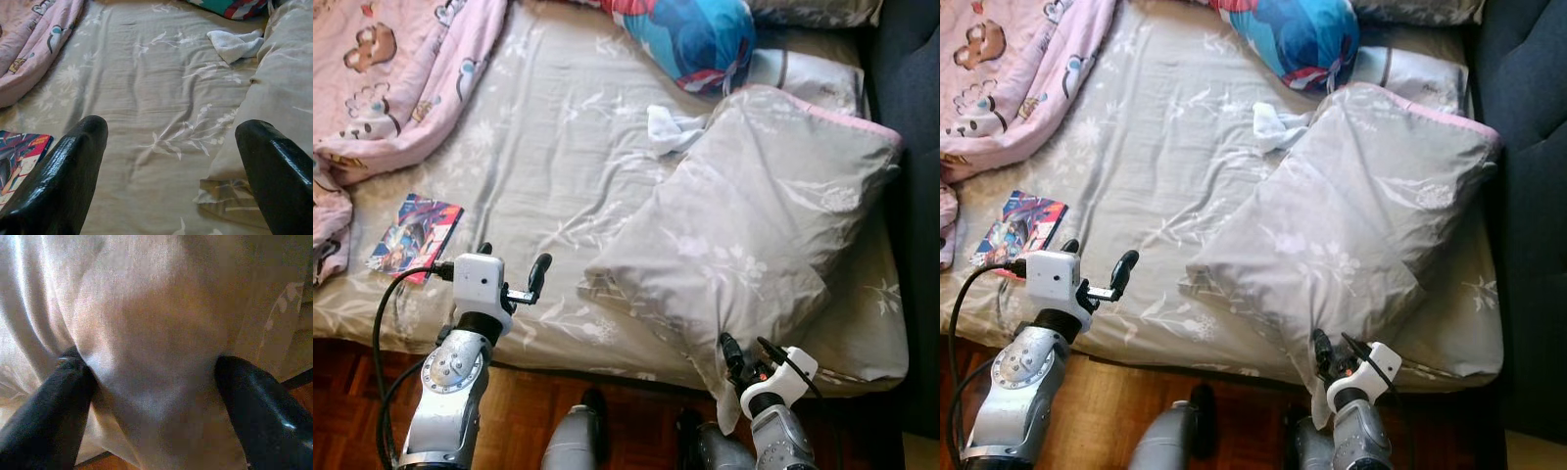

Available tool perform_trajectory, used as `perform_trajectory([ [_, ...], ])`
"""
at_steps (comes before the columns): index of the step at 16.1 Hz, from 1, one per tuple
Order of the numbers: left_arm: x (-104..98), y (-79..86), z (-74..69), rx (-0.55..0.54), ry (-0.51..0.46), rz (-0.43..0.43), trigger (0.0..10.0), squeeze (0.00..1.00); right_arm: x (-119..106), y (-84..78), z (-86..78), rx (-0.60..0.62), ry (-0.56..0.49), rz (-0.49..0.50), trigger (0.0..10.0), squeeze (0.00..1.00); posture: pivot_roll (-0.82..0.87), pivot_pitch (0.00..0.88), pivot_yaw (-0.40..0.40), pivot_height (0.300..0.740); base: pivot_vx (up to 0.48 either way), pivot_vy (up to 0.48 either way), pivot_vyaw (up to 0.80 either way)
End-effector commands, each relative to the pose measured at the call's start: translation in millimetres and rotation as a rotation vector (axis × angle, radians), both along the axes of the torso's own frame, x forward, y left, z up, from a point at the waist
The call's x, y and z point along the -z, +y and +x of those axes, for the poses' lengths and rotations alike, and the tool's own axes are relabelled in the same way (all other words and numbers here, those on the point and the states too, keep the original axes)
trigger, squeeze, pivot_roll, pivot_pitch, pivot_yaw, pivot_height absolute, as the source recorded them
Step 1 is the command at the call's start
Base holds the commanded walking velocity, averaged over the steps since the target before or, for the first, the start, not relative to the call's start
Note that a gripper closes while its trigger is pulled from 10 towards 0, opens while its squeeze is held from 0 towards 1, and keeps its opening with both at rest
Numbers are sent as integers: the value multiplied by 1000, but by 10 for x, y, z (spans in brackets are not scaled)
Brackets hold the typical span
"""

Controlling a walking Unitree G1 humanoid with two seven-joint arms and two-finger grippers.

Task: Clean up the room

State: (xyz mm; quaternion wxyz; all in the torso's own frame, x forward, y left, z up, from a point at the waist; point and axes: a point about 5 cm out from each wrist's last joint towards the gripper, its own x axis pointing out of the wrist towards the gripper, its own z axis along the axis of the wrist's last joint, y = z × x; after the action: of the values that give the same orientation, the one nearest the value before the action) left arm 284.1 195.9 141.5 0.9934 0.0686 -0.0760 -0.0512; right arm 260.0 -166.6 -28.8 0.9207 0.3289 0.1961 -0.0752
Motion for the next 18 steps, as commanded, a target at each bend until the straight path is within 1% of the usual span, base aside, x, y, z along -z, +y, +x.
perform_trajectory([
  [1,32,12,-46,-4,29,11,10000,0,162,50,-186,11,89,33,0,0,282,467,96,740,0,0,0],
  [3,36,12,-47,-5,37,12,10000,0,138,67,-153,12,76,37,0,0,282,464,97,740,0,0,0],
  [6,94,59,-83,-19,67,25,10000,0,118,62,-130,11,63,31,0,0,281,458,96,740,0,0,0],
  [13,95,33,-76,-17,74,28,10000,0,98,35,-112,18,47,27,0,0,266,445,89,740,0,0,0],
  [16,139,50,-96,-20,92,37,10000,0,82,17,-92,17,43,11,0,0,262,434,85,740,0,0,0],
  [18,157,43,-85,-20,99,37,10000,0,66,4,-71,20,41,0,0,0,259,426,82,740,0,0,0],
])
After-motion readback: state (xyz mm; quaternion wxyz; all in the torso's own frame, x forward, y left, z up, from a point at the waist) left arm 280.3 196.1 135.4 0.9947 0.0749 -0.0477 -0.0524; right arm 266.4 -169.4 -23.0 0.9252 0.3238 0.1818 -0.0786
